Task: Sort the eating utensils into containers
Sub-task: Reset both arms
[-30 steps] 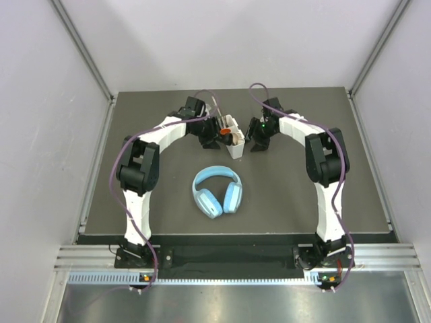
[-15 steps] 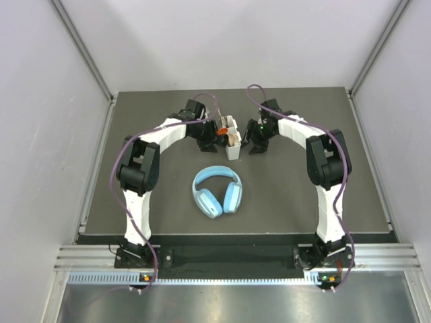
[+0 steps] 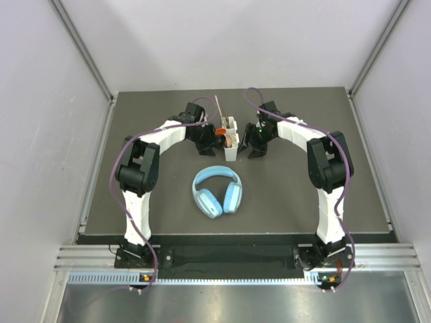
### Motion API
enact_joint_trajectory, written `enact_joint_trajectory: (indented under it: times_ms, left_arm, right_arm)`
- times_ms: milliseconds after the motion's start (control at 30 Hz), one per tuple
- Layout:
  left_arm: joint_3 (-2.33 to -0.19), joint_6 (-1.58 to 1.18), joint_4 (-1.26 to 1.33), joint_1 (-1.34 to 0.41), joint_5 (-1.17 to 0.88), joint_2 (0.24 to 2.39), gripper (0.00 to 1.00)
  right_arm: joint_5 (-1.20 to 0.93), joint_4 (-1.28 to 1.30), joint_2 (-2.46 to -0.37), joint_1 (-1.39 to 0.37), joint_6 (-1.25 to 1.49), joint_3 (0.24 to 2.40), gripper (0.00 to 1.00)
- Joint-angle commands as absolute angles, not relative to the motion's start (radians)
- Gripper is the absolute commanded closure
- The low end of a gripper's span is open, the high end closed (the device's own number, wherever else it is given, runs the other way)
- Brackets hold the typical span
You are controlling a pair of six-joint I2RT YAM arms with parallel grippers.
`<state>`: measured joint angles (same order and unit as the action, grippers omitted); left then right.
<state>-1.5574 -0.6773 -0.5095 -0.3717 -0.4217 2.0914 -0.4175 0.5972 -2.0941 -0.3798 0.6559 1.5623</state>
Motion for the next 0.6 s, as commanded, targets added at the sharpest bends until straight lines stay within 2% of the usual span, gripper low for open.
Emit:
enact_joint_trajectory:
  times_ms: [0,567]
  left_arm:
    - [-1.548,-0.664,-0.494,-0.374,-0.429,2.019,0.48]
    - [-1.557,-0.637,-0.502,-0.374,-0.446,2.031,0.48]
  right_arm:
    - [-0.454,0.592,-2.017,-0.405,0.658,1.551,0.44]
    - [-0.482,0.604,-2.033,-0.423,0.666,1.569,0.43]
